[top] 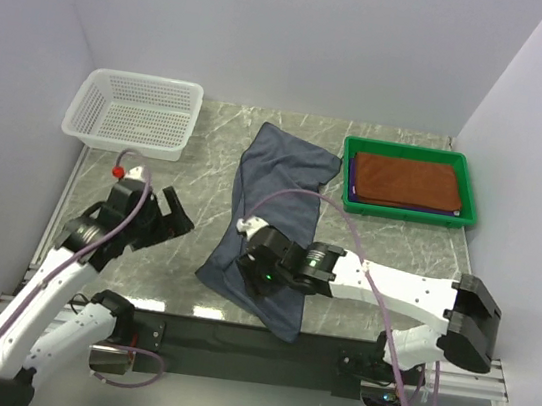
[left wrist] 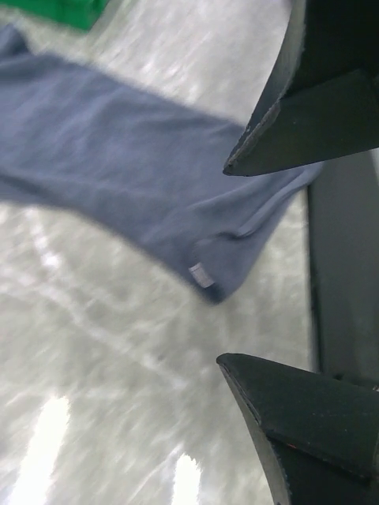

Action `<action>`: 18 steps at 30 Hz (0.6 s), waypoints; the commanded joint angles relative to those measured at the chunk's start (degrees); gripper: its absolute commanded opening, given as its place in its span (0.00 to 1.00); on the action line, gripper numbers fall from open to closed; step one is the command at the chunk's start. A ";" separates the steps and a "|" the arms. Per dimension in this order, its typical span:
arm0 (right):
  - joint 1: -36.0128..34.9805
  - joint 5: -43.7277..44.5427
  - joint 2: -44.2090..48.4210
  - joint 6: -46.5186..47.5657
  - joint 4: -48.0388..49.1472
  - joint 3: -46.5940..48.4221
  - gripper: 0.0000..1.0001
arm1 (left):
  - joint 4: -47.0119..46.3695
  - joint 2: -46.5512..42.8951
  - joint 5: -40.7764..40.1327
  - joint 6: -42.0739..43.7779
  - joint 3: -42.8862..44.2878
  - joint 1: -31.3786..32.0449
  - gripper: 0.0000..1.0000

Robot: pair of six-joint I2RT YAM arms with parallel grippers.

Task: Fold and stack the towels
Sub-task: Flatten out the crumpled towel

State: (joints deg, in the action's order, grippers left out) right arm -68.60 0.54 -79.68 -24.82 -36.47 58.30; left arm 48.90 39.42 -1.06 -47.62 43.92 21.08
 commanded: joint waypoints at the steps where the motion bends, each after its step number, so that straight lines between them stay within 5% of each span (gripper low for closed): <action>1: 0.39 4.47 -5.54 2.76 15.98 3.74 0.52 | -5.92 6.18 -10.52 6.47 5.98 -0.34 0.99; 6: 2.32 5.18 -15.32 2.76 20.90 11.12 0.53 | -11.28 11.12 -22.13 12.63 9.43 -2.96 0.99; 12: 2.86 3.42 -22.35 3.55 22.67 15.69 0.48 | -22.00 9.36 -27.32 17.12 2.16 -5.26 0.99; 18: 2.94 3.42 -27.02 2.94 22.40 17.72 0.44 | -22.27 10.68 -26.45 17.55 0.81 -6.84 0.99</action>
State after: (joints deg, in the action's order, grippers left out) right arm -65.73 3.22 -105.73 -22.02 -16.23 73.47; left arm 30.15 49.76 -25.34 -32.14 44.58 14.85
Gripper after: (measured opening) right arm 0.444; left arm 0.994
